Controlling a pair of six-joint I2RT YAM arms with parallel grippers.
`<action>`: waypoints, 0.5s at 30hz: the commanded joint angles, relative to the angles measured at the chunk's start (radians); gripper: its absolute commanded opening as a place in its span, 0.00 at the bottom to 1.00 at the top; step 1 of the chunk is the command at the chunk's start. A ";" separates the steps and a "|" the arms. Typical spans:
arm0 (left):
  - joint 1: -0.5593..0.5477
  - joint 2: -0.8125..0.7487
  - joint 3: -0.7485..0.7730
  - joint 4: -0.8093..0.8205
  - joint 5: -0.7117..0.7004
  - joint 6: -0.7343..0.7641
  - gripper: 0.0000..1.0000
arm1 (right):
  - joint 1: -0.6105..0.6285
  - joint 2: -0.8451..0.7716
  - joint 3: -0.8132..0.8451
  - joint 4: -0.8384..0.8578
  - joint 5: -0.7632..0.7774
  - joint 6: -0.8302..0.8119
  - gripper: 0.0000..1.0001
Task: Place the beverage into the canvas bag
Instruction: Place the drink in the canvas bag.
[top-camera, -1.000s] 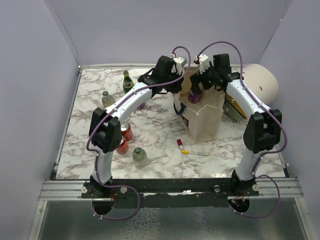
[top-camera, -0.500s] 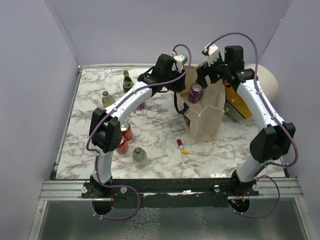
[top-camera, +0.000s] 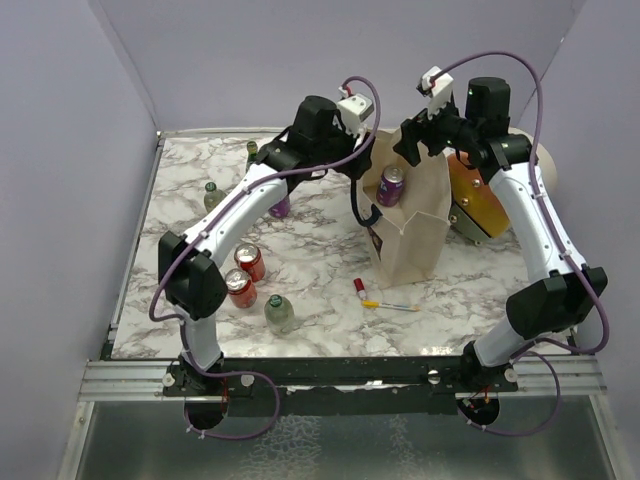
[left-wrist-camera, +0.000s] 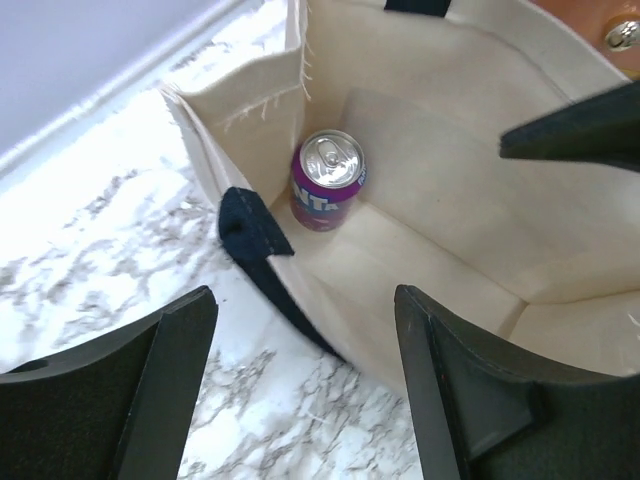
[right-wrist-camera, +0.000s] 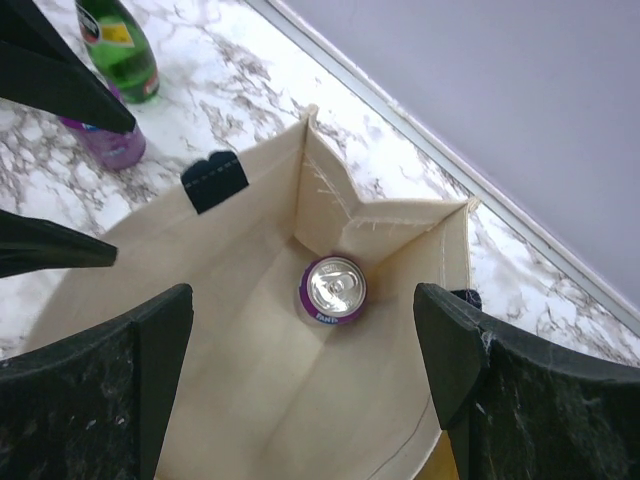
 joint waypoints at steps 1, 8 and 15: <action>-0.007 -0.128 -0.038 0.004 -0.103 0.160 0.76 | -0.002 -0.013 0.049 0.018 -0.087 0.068 0.91; 0.019 -0.182 -0.071 -0.005 -0.380 0.268 0.91 | 0.002 -0.027 0.022 0.041 -0.098 0.095 0.91; 0.123 -0.181 -0.076 -0.026 -0.434 0.220 0.93 | 0.004 -0.026 0.024 0.046 -0.089 0.092 0.91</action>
